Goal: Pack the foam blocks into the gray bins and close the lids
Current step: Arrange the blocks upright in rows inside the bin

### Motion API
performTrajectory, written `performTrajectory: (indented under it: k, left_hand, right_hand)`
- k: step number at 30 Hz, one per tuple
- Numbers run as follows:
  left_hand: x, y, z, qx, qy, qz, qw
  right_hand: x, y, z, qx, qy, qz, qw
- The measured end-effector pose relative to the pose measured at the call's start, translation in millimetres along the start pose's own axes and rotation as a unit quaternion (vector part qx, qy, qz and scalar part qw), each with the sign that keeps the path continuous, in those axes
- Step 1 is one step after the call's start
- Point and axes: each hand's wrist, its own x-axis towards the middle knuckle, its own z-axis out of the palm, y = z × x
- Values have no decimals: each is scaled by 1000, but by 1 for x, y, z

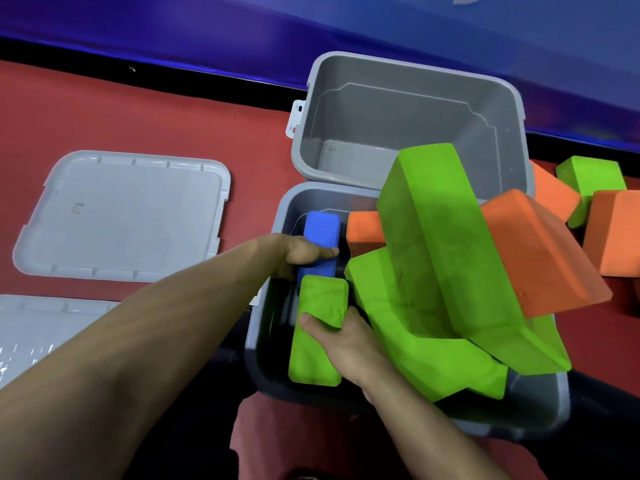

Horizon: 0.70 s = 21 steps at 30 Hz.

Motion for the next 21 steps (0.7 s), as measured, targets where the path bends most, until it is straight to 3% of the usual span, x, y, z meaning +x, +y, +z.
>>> performTrajectory:
  k: [3,11,15,18,21]
  left_hand:
    - [-13,-12,-2,-48,-29,-10,998]
    - [-73,-34,13,-28,-110,-77,991]
    - [-73,-52,23,-133,-34,-12,990]
    - [-53,-60,39,-261,7,5,965]
    - [-59,-56,56,-311,37,45,949]
  right_hand:
    - [-1,3,-4,75,-34,2,997]
    - [-5,-8,3,192,-35,16,981]
    - [-7,-9,2,191,-34,-17,981]
    - [-3,-6,2,200,-28,-31,979]
    - [6,1,2,205,-34,-25,978]
